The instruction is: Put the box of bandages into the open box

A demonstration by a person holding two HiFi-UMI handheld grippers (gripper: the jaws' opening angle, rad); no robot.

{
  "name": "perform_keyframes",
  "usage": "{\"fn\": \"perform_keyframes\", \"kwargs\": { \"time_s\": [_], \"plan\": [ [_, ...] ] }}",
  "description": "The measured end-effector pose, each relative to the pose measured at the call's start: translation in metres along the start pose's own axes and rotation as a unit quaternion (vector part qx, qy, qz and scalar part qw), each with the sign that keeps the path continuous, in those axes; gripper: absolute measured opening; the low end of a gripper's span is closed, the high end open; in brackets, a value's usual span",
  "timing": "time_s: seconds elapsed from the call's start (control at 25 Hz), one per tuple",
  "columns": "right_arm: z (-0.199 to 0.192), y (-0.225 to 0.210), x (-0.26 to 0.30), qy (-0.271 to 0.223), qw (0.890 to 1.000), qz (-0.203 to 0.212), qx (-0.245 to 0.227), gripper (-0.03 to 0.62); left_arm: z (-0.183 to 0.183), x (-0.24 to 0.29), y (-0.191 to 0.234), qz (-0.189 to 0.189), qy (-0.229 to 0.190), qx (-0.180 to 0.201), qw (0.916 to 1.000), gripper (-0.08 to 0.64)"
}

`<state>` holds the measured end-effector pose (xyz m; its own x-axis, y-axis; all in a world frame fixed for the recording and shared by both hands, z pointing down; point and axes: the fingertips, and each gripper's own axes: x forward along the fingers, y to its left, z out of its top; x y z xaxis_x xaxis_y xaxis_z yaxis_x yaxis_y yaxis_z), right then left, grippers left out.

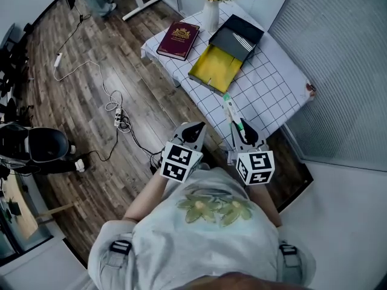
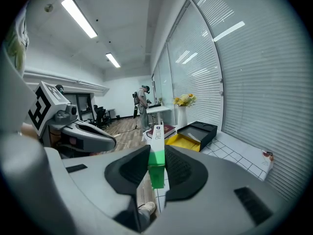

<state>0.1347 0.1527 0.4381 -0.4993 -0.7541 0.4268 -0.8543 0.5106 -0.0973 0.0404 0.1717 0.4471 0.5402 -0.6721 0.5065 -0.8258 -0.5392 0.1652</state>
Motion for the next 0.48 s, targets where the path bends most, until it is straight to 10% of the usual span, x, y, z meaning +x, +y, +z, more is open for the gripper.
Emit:
{"fn": "perform_keyframes", "kwargs": {
  "time_s": [0.48],
  "plan": [
    [0.031, -0.012, 0.054, 0.004, 1.000, -0.016, 0.005, 0.089, 0.027, 0.028, 0.050, -0.017, 0.009, 0.003, 0.9998, 0.006]
  ]
}}
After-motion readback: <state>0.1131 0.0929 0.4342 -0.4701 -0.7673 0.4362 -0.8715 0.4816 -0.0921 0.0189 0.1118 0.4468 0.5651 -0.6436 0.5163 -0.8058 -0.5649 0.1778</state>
